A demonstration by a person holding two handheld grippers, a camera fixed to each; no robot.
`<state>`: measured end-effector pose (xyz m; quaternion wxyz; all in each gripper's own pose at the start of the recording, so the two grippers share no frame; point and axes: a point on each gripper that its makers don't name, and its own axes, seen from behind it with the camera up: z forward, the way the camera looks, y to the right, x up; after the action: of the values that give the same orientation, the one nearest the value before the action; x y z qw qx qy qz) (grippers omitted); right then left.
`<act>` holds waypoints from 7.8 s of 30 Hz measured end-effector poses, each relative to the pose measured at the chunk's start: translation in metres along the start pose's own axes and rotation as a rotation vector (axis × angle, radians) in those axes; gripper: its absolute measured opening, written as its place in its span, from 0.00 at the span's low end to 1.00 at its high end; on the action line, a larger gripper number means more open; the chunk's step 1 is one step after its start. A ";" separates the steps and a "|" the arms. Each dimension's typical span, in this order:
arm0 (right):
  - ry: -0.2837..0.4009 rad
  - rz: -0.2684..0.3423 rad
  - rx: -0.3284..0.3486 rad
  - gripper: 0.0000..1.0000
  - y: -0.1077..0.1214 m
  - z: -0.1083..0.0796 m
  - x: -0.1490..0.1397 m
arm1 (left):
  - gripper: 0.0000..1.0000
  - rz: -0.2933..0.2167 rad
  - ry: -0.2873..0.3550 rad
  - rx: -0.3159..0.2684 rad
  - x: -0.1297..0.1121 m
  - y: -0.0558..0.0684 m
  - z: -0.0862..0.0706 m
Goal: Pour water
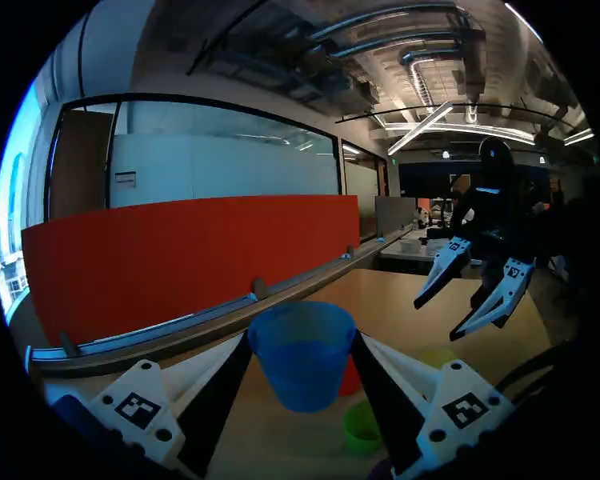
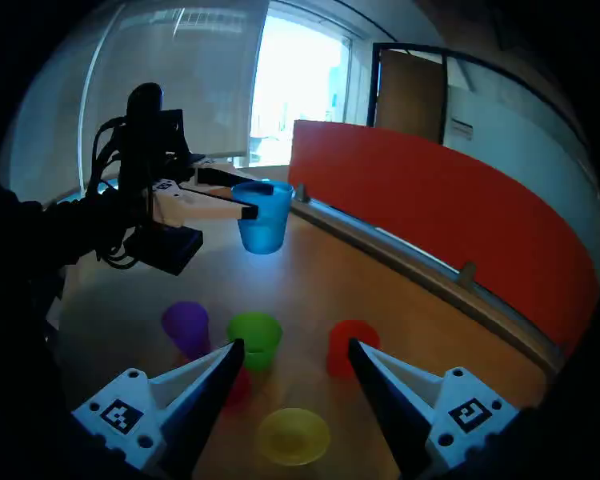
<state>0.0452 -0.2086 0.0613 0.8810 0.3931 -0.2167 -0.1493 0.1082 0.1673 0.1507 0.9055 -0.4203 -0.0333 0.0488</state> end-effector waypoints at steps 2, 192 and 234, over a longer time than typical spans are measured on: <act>0.000 -0.001 0.001 1.00 0.000 0.000 0.000 | 0.86 0.004 -0.002 0.000 0.000 0.000 -0.001; -0.207 -0.056 0.121 0.95 -0.059 0.051 0.008 | 0.86 -0.015 0.051 0.163 0.016 0.044 -0.167; 0.149 0.000 0.075 0.95 -0.059 -0.003 0.062 | 0.86 -0.031 0.055 0.189 0.016 0.065 -0.177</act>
<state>0.0946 -0.2715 0.0309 0.8793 0.4359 -0.1560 -0.1114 0.1381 0.0765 -0.0132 0.9423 -0.3335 -0.0101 0.0262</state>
